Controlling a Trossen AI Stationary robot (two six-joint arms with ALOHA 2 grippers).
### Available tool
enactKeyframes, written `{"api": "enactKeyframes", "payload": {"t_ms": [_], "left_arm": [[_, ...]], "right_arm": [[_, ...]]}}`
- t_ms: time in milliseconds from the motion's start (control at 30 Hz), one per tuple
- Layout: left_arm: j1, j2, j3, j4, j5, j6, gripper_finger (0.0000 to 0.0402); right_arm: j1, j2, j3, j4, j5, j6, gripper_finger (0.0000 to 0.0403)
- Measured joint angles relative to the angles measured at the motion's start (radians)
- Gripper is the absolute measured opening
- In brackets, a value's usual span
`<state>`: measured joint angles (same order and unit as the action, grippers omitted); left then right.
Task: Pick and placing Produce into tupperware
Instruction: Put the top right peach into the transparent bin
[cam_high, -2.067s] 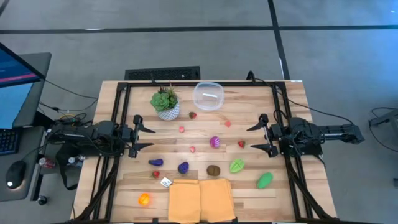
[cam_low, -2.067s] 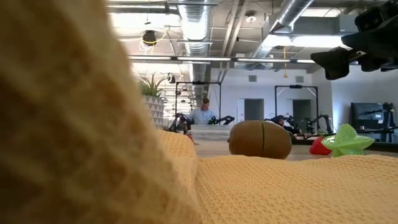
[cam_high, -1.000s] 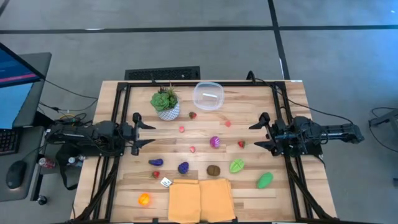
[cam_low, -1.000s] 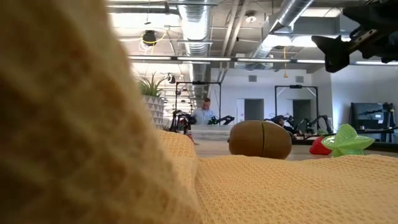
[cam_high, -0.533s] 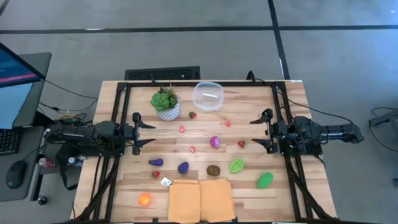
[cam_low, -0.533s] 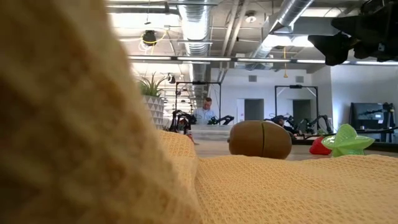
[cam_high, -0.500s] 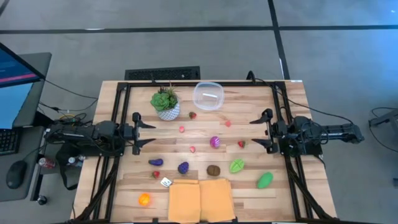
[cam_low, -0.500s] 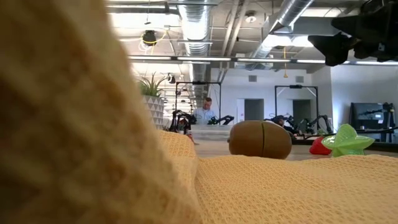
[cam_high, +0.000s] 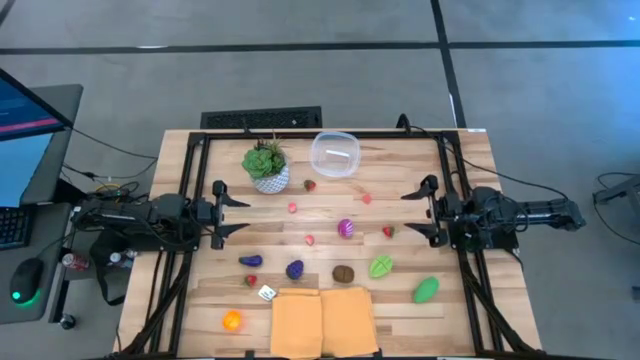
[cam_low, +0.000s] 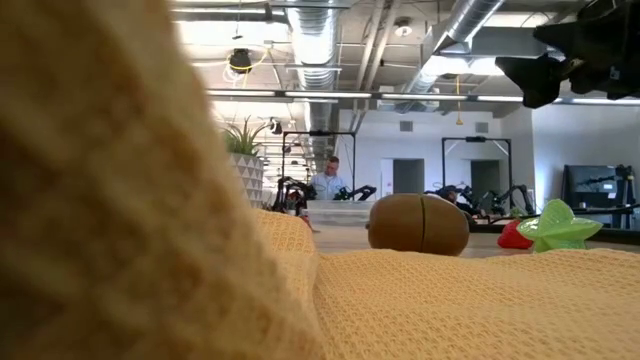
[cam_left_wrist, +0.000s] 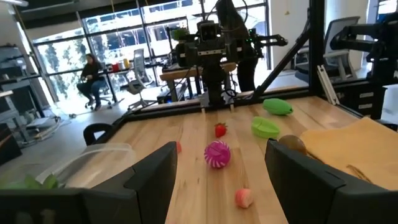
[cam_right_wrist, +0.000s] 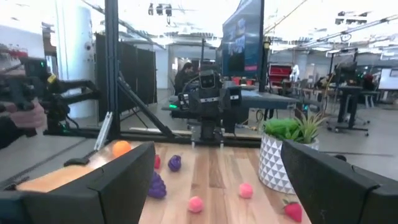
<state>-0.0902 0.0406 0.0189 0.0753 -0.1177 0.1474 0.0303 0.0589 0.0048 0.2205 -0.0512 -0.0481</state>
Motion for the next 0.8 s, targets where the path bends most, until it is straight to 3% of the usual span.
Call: {"api": "enactKeyframes", "payload": {"t_ms": [200,400,533,667,800], "left_arm": [[0.0,0.0,0.0,-0.022,-0.001,-0.003,0.0233],[0.0,0.0,0.002,-0.021,-0.007,-0.002,0.0233],[0.0,0.0,0.002,-0.022,-0.031,-0.002,0.0233],[0.0,0.0,0.002,-0.038,-0.04,-0.005,0.0233],[0.0,0.0,0.004,-0.051,-0.039,-0.01,0.0233]], "right_arm": [[-0.02,0.0,0.0,-0.09,0.001,0.164,0.0368],[-0.061,0.051,0.04,-0.291,0.057,0.282,0.0327],[-0.065,0.147,0.128,-0.351,0.067,0.226,0.0304],[-0.066,0.285,0.219,-0.442,0.158,0.122,0.0293],[-0.066,0.444,0.249,-0.409,0.188,0.097,0.0291]]}}
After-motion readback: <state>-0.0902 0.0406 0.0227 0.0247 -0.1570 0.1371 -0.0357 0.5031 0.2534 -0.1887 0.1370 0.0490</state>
